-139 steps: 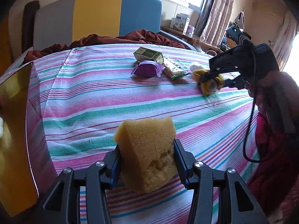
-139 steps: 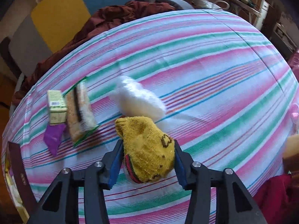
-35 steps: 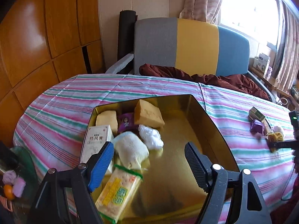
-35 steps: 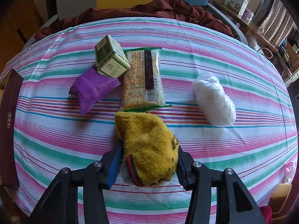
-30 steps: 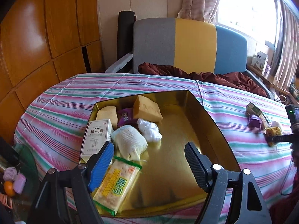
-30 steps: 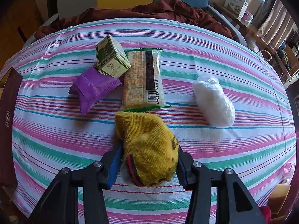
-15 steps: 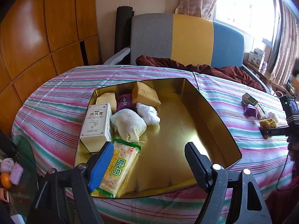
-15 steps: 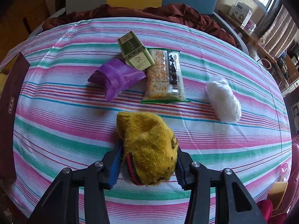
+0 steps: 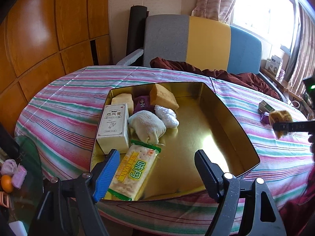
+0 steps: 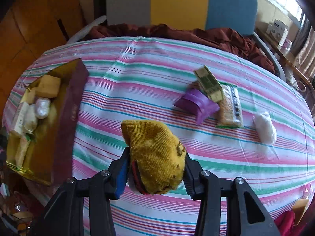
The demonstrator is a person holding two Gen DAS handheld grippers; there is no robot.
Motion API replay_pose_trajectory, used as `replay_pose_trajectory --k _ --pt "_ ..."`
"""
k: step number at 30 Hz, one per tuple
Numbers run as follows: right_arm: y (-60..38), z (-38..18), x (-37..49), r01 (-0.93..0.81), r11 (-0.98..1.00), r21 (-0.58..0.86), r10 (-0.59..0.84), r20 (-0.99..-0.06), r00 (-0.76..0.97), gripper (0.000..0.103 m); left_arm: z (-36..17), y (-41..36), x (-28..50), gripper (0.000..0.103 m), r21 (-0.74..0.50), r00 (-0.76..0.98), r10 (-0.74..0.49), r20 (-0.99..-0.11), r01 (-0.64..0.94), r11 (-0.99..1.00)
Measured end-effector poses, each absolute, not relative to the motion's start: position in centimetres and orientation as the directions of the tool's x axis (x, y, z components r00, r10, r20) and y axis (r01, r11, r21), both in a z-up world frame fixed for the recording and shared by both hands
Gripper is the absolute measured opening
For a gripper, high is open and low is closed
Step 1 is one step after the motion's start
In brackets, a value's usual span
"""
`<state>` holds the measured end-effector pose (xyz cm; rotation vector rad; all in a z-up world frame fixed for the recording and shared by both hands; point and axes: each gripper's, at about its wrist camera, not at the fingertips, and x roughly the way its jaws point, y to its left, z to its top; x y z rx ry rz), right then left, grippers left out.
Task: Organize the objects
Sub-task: 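Lower the yellow sock into the gold box and open the right gripper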
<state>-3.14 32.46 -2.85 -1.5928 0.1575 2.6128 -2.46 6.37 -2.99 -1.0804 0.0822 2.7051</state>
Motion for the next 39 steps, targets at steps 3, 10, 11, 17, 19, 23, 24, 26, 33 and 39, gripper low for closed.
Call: replay_pose_trajectory --k 3,10,11,17,19,23,24,26,33,39 --pt "29.0 -0.5 -3.9 -0.030 -0.996 0.087 -0.059 -0.859 -0.508 0.047 -2.7 5.3 -2.4 0.079 -0.049 -0.709 0.187 -0.680 -0.211 -0.976" --pt "18.8 0.9 -5.7 0.197 -0.968 0.156 -0.238 -0.825 -0.512 0.047 -1.5 0.2 -2.8 0.079 -0.093 -0.740 0.132 -0.660 -0.094 -0.991" --pt "17.5 0.3 -6.2 0.219 -0.963 0.159 -0.250 -0.831 -0.498 0.047 -1.5 -0.5 -2.9 0.079 -0.097 -0.740 0.122 -0.661 -0.077 -0.992" --pt "12.4 -3.8 -9.4 0.196 -0.968 0.159 -0.228 -0.885 -0.405 0.048 -2.4 -3.2 -3.2 0.079 -0.124 -0.728 0.092 -0.679 -0.010 -0.992" --pt "11.7 -5.2 -10.6 0.154 -0.975 0.161 -0.209 -0.898 -0.387 0.049 -2.7 -3.3 -3.3 0.079 -0.127 -0.724 0.095 -0.683 -0.010 -0.992" --pt "10.3 -7.0 -11.7 0.148 -0.967 0.207 -0.246 -0.911 -0.331 0.058 -3.2 -3.5 -3.5 0.079 -0.130 -0.715 0.099 -0.692 -0.010 -0.991" --pt "10.0 -7.2 -11.6 0.155 -0.962 0.226 -0.265 -0.911 -0.316 0.060 -3.3 -3.6 -3.6 0.079 -0.132 -0.714 0.097 -0.694 -0.007 -0.991" --pt "9.6 -7.3 -11.3 0.180 -0.950 0.253 -0.298 -0.906 -0.300 0.075 -3.6 -3.7 -3.7 0.079 -0.133 -0.710 0.091 -0.699 0.004 -0.991" --pt "11.5 -5.5 -10.1 0.177 -0.939 0.295 -0.340 -0.871 -0.355 0.080 -3.4 -3.2 -3.6 0.079 -0.121 -0.713 0.087 -0.695 -0.004 -0.993" --pt "14.7 -2.8 -8.2 0.151 -0.947 0.283 -0.320 -0.837 -0.443 0.080 -2.4 -1.8 -3.1 0.079 -0.098 -0.725 0.103 -0.681 -0.049 -0.994"
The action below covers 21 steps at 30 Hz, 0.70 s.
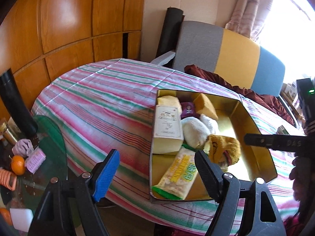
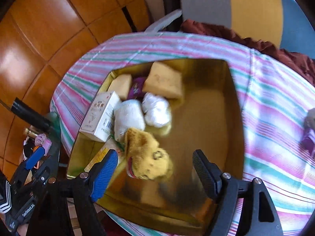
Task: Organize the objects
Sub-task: 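Lower the yellow sock into the gold box and open the right gripper, then reach the left gripper to the purple packet while the right reaches the clear bag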
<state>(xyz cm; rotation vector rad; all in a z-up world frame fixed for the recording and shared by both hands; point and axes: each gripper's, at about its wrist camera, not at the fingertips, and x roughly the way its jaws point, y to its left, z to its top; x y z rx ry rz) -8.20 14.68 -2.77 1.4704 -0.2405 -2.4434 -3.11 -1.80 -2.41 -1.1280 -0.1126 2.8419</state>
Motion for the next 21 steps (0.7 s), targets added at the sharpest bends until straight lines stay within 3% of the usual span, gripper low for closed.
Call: replay_pose_trajectory --k 10,21 --pt "22.1 0.0 -4.9 0.059 -0.969 0.240 -0.232 -0.804 -0.547 0.080 -0.3 2.5 -2.1 0.080 -0.046 -0.740 0.162 -0.653 -0.175 -0.983" --pt "35.2 -0.2 -2.9 -0.205 -0.967 0.149 -0.007 -0.823 -0.568 0.080 0.8 8.6 -1.2 0.080 -0.010 -0.713 0.253 -0.654 -0.326 -0.945"
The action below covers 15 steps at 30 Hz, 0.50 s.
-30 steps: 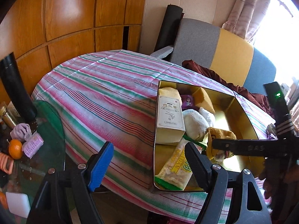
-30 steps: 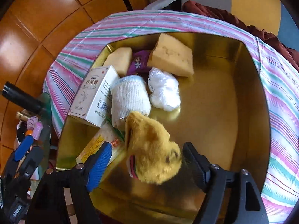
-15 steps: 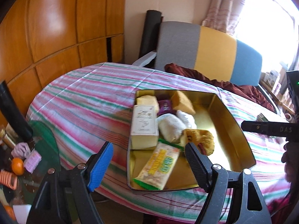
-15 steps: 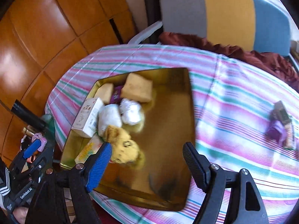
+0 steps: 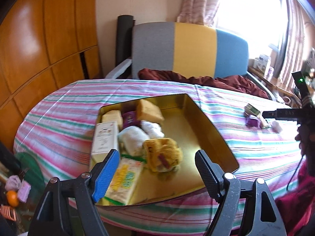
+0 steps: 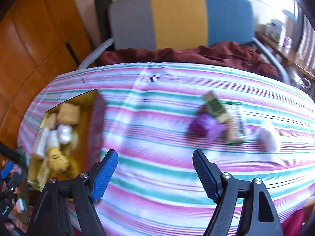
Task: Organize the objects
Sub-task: 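Reach the left gripper to the purple packet while the right reaches the clear bag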
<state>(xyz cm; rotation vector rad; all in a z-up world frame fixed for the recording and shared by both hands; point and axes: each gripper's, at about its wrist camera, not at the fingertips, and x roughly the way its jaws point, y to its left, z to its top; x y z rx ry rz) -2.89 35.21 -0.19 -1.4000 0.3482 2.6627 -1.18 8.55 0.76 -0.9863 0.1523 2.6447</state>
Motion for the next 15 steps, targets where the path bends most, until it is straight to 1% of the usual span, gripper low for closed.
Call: replay_pose_trajectory --k 2,6,9,12,13,15 --pt "38.1 -0.1 -2.5 -0.259 -0.958 0.122 0.049 -0.821 -0.569 0.080 0.9 9.7 -1.1 0.083 -0.001 -0.710 0.266 -0.652 -0.351 -0.936" --pt "44.1 -0.3 -1.8 -0.393 -0.917 0.065 0.186 -0.804 -0.565 0.080 1.2 12.1 -1.3 0.083 0.017 -0.697 0.291 -0.655 -0.398 -0.917" --pt "48.5 -1.5 -1.1 -0.502 -0.863 0.059 0.265 -0.793 -0.548 0.080 1.2 14.1 -1.5 0.083 0.026 -0.680 0.301 -0.668 -0.426 -0.904" --pt "52.6 -3.3 0.4 -0.623 -0.774 0.116 0.298 -0.801 -0.519 0.080 1.0 15.9 -2.1 0.083 0.018 -0.655 0.315 -0.687 -0.448 -0.894" --pt "54.0 -3.6 0.9 -0.664 -0.727 0.174 0.274 -0.813 -0.514 0.080 0.9 16.6 -2.3 0.083 0.011 -0.644 0.323 -0.694 -0.457 -0.889" --pt "55.7 -3.0 2.4 -0.695 -0.661 0.285 0.260 -0.781 -0.568 0.080 0.6 18.0 -2.7 0.083 -0.011 -0.613 0.348 -0.709 -0.484 -0.875"
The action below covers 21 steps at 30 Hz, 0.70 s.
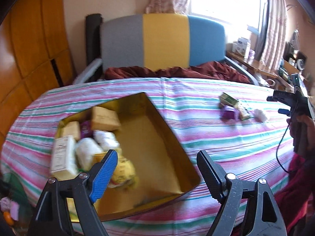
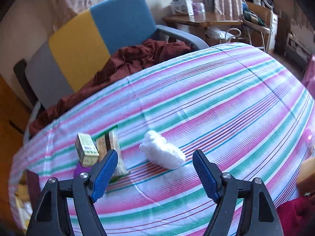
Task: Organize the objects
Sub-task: 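Reach the left gripper to the purple packet while the right reaches the clear bag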
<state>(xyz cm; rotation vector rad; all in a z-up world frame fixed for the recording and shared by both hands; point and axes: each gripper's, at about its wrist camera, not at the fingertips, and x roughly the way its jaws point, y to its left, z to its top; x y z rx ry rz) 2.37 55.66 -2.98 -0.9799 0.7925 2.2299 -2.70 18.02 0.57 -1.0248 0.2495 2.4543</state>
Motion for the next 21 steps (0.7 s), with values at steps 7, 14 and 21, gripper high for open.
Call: replay_pose_trajectory --k 7,14,21 --pt "57.5 -3.4 3.9 -0.747 -0.554 0.368 0.244 -0.786 -0.568 0.080 -0.3 24.7 -3.1 0.083 0.003 -0.553 0.385 -0.739 -0.574 -0.819" --pt "58.2 -4.0 4.5 -0.748 -0.508 0.426 0.202 -0.786 -0.585 0.080 -1.9 30.8 -4.6 0.083 -0.015 -0.470 0.400 -0.786 -0.633 -0.774" --pt "57.8 -3.7 4.1 -0.725 -0.529 0.442 0.179 -0.777 -0.604 0.080 -4.1 35.6 -7.6 0.082 -0.178 -0.305 0.436 -0.847 -0.609 -0.773"
